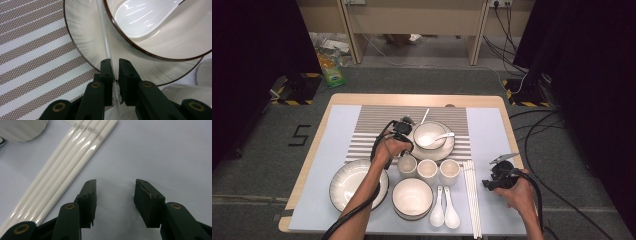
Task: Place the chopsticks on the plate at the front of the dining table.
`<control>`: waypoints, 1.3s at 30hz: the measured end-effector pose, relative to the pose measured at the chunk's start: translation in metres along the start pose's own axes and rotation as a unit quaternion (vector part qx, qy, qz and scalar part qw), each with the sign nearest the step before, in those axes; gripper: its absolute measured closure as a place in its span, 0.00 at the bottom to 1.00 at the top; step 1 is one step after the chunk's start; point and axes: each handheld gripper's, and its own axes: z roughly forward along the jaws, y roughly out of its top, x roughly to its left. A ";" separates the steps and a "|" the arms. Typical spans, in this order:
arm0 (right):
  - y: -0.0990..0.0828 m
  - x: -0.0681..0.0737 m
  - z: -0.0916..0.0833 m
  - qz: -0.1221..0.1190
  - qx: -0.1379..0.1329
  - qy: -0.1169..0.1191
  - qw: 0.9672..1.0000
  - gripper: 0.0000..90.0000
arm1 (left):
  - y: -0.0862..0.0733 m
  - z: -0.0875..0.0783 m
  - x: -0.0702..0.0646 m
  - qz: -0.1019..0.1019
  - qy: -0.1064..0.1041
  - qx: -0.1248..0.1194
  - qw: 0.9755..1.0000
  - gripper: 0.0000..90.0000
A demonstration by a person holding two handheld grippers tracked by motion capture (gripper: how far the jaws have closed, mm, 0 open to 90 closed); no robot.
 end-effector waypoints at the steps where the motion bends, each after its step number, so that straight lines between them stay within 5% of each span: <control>1: 0.000 0.000 0.000 -0.001 -0.001 0.001 1.000 0.58 | 0.001 0.000 -0.001 -0.001 -0.004 -0.003 1.000 0.89; 10: -0.001 -0.001 0.000 -0.002 -0.001 0.000 1.000 0.58 | 0.000 0.003 -0.004 0.004 -0.012 -0.002 1.000 0.88; 19: -0.001 -0.001 0.000 -0.001 -0.003 0.000 1.000 0.58 | 0.000 -0.013 0.001 -0.001 -0.025 -0.023 0.999 0.87; 39: 0.000 0.000 0.000 0.002 0.000 0.000 1.000 0.58 | -0.004 -0.005 -0.003 0.017 0.010 0.005 1.000 0.83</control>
